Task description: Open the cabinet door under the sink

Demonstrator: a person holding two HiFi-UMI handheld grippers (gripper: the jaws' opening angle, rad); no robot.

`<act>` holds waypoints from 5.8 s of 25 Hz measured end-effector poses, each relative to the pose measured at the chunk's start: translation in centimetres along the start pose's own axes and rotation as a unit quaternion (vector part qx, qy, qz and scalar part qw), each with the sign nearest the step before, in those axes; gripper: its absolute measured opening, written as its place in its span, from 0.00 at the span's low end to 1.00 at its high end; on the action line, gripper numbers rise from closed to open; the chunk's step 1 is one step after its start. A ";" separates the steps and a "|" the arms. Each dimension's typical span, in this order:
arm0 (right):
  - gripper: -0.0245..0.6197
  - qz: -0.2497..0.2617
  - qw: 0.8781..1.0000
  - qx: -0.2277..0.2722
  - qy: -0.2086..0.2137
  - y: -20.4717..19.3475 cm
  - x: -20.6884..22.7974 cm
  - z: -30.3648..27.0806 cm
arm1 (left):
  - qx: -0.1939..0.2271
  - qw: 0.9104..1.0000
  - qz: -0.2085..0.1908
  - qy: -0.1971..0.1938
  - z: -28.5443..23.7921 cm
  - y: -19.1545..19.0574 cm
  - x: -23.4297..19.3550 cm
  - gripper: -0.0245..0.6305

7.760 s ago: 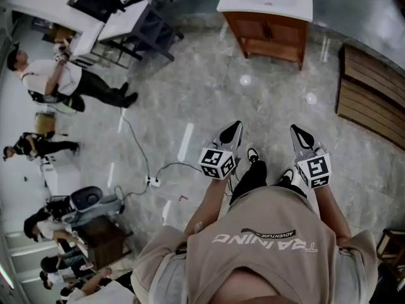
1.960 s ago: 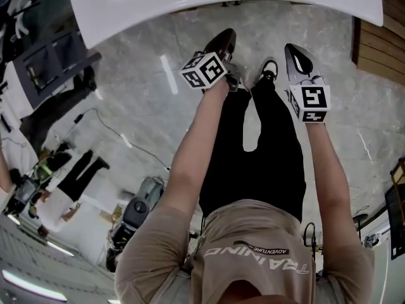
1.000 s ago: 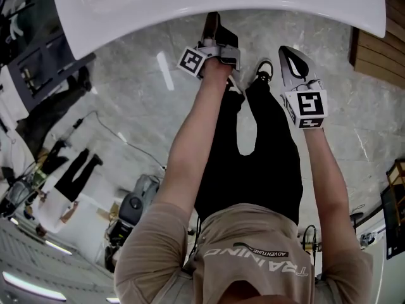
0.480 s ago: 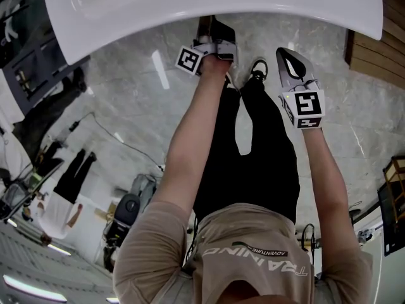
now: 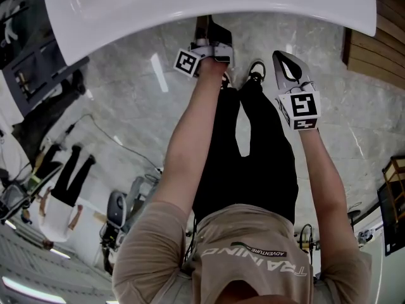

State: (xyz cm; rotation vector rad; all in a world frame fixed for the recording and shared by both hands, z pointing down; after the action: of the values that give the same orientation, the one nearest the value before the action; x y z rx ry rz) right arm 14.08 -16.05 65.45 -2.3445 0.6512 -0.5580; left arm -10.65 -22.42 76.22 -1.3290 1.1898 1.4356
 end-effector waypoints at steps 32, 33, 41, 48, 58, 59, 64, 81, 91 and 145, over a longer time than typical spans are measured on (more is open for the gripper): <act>0.04 0.012 1.000 -0.014 0.010 -0.9 -6.6 -0.8 | -0.126 0.991 -0.024 0.022 7.5 1.0 0.0 0.19; 0.04 0.010 1.000 -0.014 0.009 -0.9 -6.9 -0.9 | -0.129 0.991 -0.026 0.022 7.7 1.2 0.0 0.19; 0.04 0.006 1.000 -0.008 0.016 -0.7 -9.8 -1.3 | -0.160 0.986 -0.033 0.020 10.2 1.8 -0.3 0.19; 0.04 0.009 1.000 -0.014 0.009 -1.2 -11.5 -1.8 | -0.185 0.982 -0.036 0.019 12.9 2.9 -0.3 0.19; 0.04 0.014 1.000 -0.018 0.013 -1.8 -15.1 -2.1 | -0.218 0.975 -0.037 0.033 17.0 4.7 -0.3 0.18; 0.04 0.015 1.000 -0.020 0.013 -1.9 -15.4 -2.1 | -0.219 0.975 -0.037 0.035 17.5 5.0 -0.3 0.18; 0.04 0.022 0.999 -0.025 0.017 -2.1 -17.0 -2.6 | -0.224 0.973 -0.040 0.041 19.9 6.8 -0.5 0.18; 0.04 0.029 0.999 -0.033 0.027 -2.4 -22.0 -4.4 | -0.251 0.965 -0.053 0.058 24.9 13.5 -0.1 0.19; 0.04 0.027 0.999 -0.036 0.014 -2.0 -25.0 -4.5 | -0.278 0.955 -0.065 0.075 26.4 18.3 0.7 0.19; 0.04 -0.003 0.995 0.096 -0.014 9.4 -22.7 21.1 | -0.450 0.701 -0.552 0.032 22.0 -0.1 32.5 0.06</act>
State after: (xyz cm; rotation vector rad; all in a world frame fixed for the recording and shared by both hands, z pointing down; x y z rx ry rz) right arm 4.56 0.33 39.20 -2.1713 0.5523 -0.5624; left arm -18.45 -1.87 43.74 -2.1634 -0.5285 0.9538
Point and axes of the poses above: the fingertips, and each gripper's own axes: z backward along the fingers, x to its right, y out of its top, the point moved 8 cm from there along z, backward along the fingers, and after that the axes turned 6 degrees about -x, right-handed, at the moved point
